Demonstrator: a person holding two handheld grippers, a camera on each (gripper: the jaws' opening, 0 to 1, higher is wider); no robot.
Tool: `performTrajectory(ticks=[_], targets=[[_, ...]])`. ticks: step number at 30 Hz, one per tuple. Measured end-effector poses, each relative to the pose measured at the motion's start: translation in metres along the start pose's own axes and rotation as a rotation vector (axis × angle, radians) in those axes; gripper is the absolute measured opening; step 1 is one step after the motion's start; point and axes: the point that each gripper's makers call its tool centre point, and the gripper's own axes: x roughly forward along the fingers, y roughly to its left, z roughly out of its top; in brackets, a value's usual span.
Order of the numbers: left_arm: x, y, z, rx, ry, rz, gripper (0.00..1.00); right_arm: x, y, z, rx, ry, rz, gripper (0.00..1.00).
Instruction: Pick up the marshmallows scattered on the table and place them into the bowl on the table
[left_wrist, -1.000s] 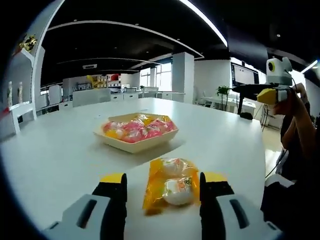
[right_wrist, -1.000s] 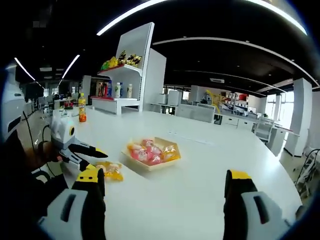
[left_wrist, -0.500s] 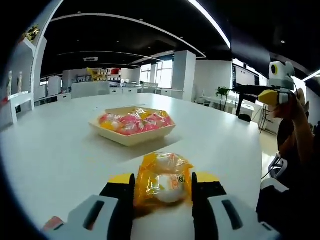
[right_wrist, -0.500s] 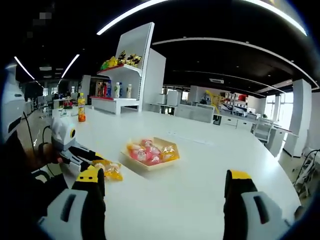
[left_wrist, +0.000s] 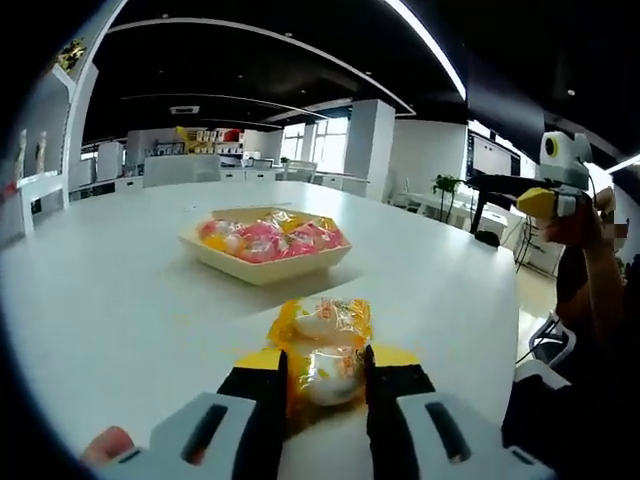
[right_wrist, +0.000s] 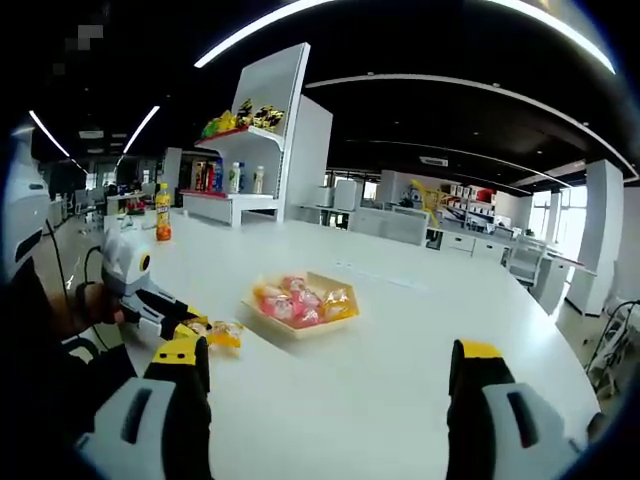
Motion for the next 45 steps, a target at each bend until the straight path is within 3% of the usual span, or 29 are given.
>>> performTrajectory(ticks=[7,18,45], targets=[[-0.007,0.0,0.0,-0.005,0.017,-0.006,0.28,0.0,0.0,0.001,-0.003,-0.001,-0.001,0.97],[-0.023,-0.004,0.016,0.01,-0.007,-0.028,0.28,0.0,0.0,0.0,-0.003,0.0,0.001,0.97],[-0.041,0.007,0.072,0.087,-0.071,-0.022,0.24,-0.001,-0.001,0.001,-0.013,0.001,-0.006,0.97]])
